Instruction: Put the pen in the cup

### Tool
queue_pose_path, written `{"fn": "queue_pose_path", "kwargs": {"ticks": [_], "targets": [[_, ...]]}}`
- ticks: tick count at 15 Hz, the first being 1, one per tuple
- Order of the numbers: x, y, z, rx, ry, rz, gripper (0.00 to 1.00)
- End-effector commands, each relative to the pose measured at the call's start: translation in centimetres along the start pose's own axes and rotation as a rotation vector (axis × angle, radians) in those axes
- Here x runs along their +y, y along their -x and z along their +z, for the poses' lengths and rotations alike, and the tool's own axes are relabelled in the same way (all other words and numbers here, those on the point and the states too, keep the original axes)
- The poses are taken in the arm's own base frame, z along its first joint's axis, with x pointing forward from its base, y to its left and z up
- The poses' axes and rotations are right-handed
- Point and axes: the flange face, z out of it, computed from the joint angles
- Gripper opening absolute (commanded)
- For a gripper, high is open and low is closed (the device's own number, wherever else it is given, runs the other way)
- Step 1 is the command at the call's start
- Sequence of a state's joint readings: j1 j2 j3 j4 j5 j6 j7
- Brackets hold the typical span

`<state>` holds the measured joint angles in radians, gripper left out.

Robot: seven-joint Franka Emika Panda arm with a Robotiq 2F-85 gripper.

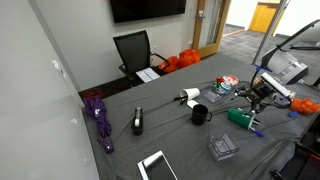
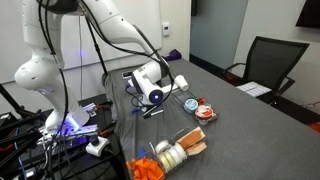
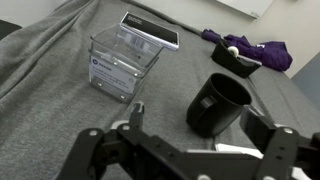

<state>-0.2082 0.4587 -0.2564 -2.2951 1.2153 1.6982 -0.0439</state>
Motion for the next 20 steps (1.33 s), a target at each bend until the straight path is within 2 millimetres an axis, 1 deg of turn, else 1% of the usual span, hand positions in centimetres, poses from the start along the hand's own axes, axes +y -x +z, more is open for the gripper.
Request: {"fn": "queue_pose_path", "kwargs": {"ticks": [1, 4, 5, 9, 16, 20], "targets": [[0.2, 1.2, 0.8, -0.067, -0.035, -0.053, 1.00], [0.2, 1.6, 1.4, -0.114, -0.029, -0.072, 1.00], [0.2, 1.5, 1.3, -0.097, -0.035, -0.067, 1.00], [0.2, 1.0, 0.2, 0.024, -0.066, -0.070, 1.00], [0.8, -0.1, -2.1, 0.326, -0.106, -0.013, 1.00], [1.3, -0.1, -2.8, 0.446, -0.115, 0.021, 1.00]]}}
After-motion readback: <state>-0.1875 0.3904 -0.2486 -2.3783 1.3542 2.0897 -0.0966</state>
